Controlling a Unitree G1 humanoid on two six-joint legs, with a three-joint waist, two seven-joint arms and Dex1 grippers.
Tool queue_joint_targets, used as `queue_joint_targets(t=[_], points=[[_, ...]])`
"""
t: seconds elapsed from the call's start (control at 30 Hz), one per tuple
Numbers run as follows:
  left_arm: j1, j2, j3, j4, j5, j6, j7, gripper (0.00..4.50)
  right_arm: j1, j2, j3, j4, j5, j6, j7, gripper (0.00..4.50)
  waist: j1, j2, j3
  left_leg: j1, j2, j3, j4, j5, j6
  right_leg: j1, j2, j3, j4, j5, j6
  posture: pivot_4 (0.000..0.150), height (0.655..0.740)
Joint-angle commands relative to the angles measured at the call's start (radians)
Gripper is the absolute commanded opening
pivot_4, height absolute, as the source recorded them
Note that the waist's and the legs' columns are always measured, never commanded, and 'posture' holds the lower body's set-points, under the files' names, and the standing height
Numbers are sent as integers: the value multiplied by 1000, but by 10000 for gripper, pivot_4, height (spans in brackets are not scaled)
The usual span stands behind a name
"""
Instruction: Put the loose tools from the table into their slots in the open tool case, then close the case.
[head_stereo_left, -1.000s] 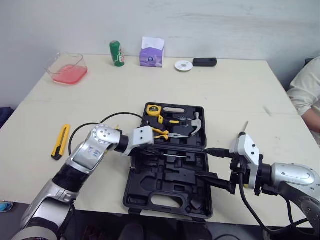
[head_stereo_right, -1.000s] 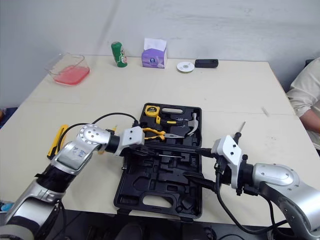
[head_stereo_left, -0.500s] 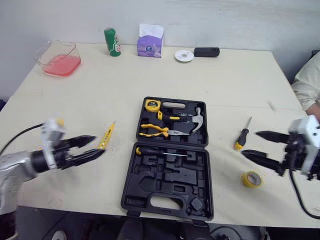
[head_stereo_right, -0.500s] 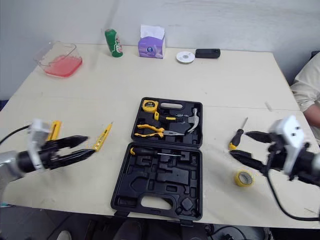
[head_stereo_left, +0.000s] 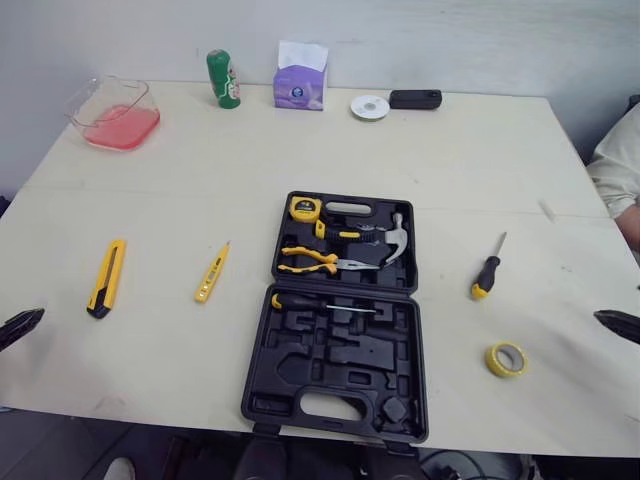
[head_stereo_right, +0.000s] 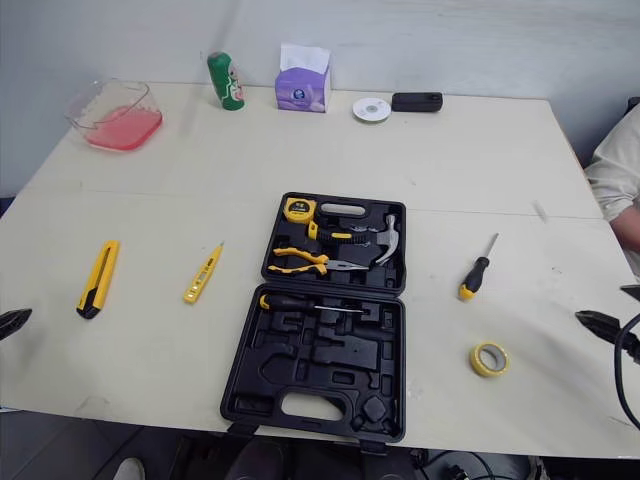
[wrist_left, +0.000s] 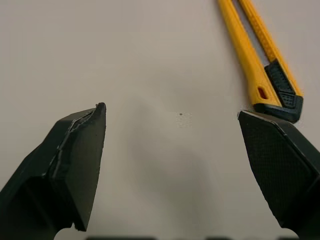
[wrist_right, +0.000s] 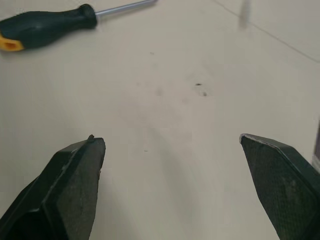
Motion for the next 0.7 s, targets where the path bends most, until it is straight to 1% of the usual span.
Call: queue_joint_targets(t=[0.03,0.1,0.17,0.27,0.33,0.37,0.43,0.47,0.53,0.57,0.63,0.7], points=[[-39,5,-49,-89,-30,-7,-44,44419,-30,57,25,-147,32,27,-63,45000,-4,0,0,0,0,0,1,0,0,0,0,0,1,0,0,1500,7400],[-66,-12,-103,-212,-76,38,-79,44419,-32,124,52,-280,43,75,-142,45000,-7,0,0,0,1,-1,2,1,-2,0,0,1,4,0,0,1500,7400],[-83,-21,-132,-289,-106,72,-93,44419,-29,165,66,-375,46,122,-197,45000,-7,0,0,0,1,-2,4,1,-2,0,0,1,7,0,0,1500,7400],[-110,-43,-175,-463,-188,163,-95,44419,-47,239,72,-540,96,250,-317,45000,-11,1,0,-1,1,-2,5,1,-2,0,0,1,9,0,0,1500,7400],[-165,-57,-232,-630,-295,257,-89,44419,-100,305,98,-665,165,371,-439,45000,-15,0,0,-1,1,-2,6,1,-2,0,0,1,12,0,0,1500,7400],[-216,-63,-277,-720,-366,309,-83,44419,-149,355,122,-716,188,453,-534,45000,-15,0,0,-1,1,-2,7,1,-2,0,0,2,14,0,0,1500,7400],[-306,-77,-346,-830,-460,381,-72,44419,-222,438,168,-774,193,570,-679,45000,-15,0,0,-2,1,-2,10,1,-2,0,0,2,15,0,0,1500,7400],[-356,-88,-384,-864,-498,406,-73,44419,-250,481,202,-794,172,623,-750,45000,-15,0,0,-2,0,-2,11,1,-3,0,0,2,16,0,0,1500,7400],[-418,-99,-432,-895,-535,433,-73,44419,-283,543,238,-823,155,686,-837,45000,-16,1,0,-2,0,-3,11,2,-4,-1,1,2,17,0,0,1500,7400],[-462,-109,-469,-910,-548,439,-78,44419,-293,583,260,-838,154,715,-874,45000,-16,2,-1,-2,0,-3,10,2,-4,-1,2,2,18,0,0,1500,7400],[-538,-132,-526,-920,-571,453,-80,44419,-301,622,302,-855,144,744,-918,45000,-16,3,-1,-2,-1,-3,9,2,-4,-3,3,2,20,0,0,1500,7400],[-625,-169,-586,-913,-575,458,-78,44419,-315,681,315,-839,93,782,-1012,45000,-16,3,-1,-4,-1,-2,10,2,-4,-6,3,2,21,0,0,1500,7400]])
